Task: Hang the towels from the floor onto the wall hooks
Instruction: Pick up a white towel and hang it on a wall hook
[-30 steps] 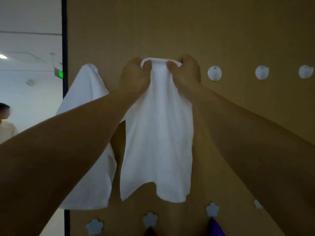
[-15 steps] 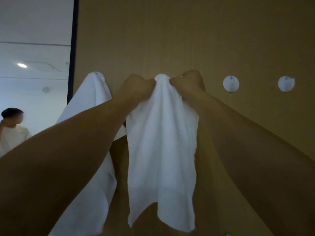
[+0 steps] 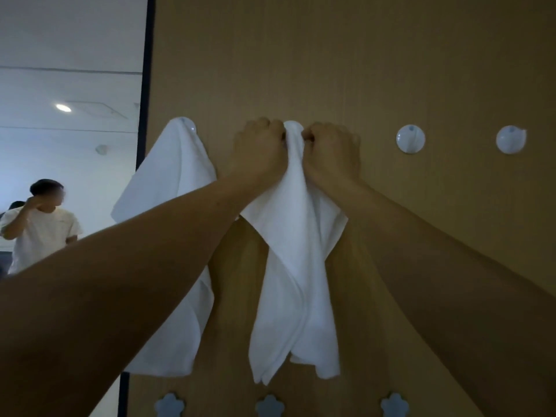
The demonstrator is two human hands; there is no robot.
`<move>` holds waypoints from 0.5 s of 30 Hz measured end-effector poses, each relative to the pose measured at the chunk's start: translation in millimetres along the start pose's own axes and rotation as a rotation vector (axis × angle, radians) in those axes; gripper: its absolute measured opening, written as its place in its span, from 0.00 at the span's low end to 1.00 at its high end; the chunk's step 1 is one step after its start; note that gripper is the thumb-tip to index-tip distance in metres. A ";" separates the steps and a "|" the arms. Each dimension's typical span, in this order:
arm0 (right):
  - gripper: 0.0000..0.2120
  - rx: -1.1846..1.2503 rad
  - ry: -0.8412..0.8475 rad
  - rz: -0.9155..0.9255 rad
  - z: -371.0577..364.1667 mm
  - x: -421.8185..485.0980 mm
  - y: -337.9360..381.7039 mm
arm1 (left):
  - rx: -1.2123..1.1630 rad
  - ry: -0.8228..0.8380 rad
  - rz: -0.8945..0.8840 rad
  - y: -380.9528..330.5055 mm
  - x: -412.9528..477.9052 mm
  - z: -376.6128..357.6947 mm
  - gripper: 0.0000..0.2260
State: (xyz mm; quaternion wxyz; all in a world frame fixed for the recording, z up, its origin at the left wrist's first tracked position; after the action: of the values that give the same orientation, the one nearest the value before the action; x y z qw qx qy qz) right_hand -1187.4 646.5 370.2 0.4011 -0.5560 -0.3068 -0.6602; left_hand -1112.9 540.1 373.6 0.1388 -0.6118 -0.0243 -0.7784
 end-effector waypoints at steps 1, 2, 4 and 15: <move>0.13 0.061 0.026 0.009 -3.9 -4.1 0.8 | -0.107 0.090 0.033 0.6 -2.9 -6.1 0.13; 0.15 0.118 0.052 0.005 -7.6 -8.2 0.3 | -0.208 0.148 0.063 1.2 -8.0 -11.3 0.13; 0.18 0.245 0.094 -0.019 -10.7 -15.0 -1.4 | -0.345 0.096 0.072 1.2 -18.1 -11.7 0.12; 0.05 0.634 0.330 -0.193 -11.3 -10.6 -2.4 | -0.663 0.275 0.341 5.9 -12.4 -8.2 0.09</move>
State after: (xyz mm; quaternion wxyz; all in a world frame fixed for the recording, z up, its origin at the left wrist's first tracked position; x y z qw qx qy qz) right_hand -1194.4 640.0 357.7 0.5333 -0.2587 -0.4785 -0.6479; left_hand -1116.6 535.0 358.9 0.0630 -0.5088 0.3490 -0.7844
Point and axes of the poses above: each hand's wrist, its own x-axis towards the middle knuckle, its own z-axis out of the back of the hand, y = z × x, the point moved 4 cm from there along x, towards the middle knuckle, and after that the axes turned 5 degrees about z, right-handed, at the moved point
